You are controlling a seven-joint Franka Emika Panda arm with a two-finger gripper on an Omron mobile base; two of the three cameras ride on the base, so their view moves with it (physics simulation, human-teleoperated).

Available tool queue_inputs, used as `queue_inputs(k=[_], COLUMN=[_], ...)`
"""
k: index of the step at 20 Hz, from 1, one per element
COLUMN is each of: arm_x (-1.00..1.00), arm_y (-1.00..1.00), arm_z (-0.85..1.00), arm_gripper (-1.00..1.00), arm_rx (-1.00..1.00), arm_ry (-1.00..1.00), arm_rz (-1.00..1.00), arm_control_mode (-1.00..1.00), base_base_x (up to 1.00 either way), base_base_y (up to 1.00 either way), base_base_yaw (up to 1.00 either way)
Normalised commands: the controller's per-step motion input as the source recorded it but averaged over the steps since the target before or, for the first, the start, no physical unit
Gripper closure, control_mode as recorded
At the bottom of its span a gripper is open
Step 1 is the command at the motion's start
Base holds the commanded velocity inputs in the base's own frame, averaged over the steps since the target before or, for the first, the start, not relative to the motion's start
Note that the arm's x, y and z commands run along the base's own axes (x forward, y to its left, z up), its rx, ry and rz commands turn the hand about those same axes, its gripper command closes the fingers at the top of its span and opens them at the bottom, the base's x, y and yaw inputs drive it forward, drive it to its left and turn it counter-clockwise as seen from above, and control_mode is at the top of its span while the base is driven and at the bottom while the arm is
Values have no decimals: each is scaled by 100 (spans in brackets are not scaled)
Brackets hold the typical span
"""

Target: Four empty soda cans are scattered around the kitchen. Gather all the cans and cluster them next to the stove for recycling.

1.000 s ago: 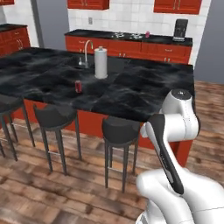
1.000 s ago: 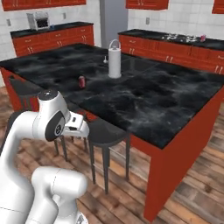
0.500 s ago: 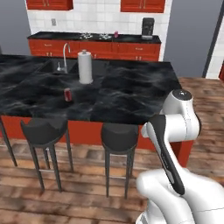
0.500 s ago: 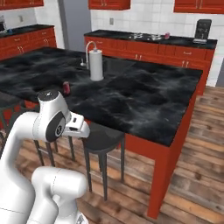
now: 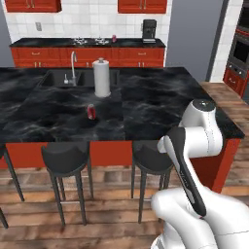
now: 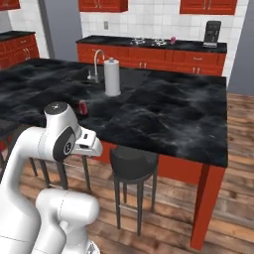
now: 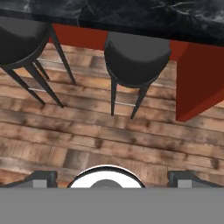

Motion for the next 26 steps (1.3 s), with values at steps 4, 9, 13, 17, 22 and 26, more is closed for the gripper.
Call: queue_inputs(k=[4, 9, 13, 17, 22, 26], arm_x=[0, 0, 0, 0, 0, 0], arm_y=[0, 0, 0, 0, 0, 0], arm_z=[0, 0, 0, 0, 0, 0], arm_gripper=[-100, -100, -100, -100, -100, -100], arm_rx=[0, 0, 0, 0, 0, 0], arm_ry=[0, 0, 0, 0, 0, 0], arm_rz=[0, 0, 0, 0, 0, 0], arm_control_mode=[100, 100, 100, 100, 100, 100], base_base_x=[6, 15, 17, 29, 37, 43], base_base_y=[74, 62, 62, 62, 59, 53], base_base_yaw=[-27, -22, -16, -15, -16, -15])
